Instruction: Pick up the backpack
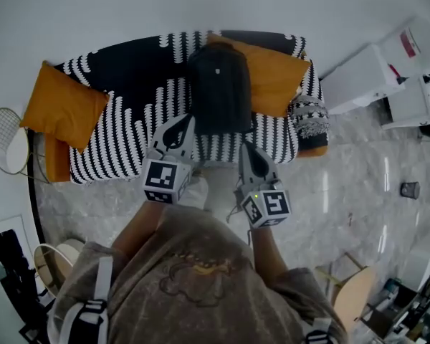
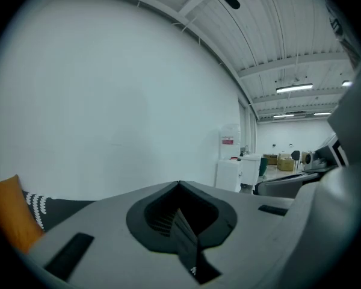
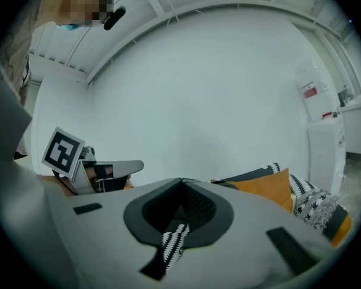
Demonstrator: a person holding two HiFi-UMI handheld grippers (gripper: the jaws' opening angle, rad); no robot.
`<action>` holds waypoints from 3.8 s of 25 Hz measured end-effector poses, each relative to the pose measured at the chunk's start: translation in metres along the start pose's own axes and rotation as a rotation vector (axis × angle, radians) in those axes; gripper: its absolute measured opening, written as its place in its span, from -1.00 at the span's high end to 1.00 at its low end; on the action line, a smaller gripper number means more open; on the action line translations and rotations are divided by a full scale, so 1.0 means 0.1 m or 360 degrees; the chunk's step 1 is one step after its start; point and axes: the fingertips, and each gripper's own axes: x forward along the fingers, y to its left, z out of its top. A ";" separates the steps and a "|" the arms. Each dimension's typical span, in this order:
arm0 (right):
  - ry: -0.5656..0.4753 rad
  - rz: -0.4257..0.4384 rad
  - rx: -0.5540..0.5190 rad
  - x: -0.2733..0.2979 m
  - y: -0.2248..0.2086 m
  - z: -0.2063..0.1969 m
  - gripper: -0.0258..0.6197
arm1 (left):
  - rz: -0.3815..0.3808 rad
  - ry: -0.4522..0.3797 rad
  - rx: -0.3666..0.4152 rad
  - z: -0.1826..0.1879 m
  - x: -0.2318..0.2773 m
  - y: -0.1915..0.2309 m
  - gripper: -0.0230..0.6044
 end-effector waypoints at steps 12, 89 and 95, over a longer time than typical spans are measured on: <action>-0.0034 -0.0056 -0.0023 0.82 -0.26 0.28 0.90 | -0.0062 -0.0018 0.0015 0.19 0.75 0.45 0.92; 0.0705 0.0157 -0.0006 3.29 -2.75 -2.35 0.69 | 0.0225 0.0709 -0.0447 -3.08 3.32 1.02 0.51; 0.0560 0.0212 0.0004 3.21 -2.48 -1.78 0.73 | 0.0203 0.0599 -0.0359 -2.48 3.17 1.06 0.69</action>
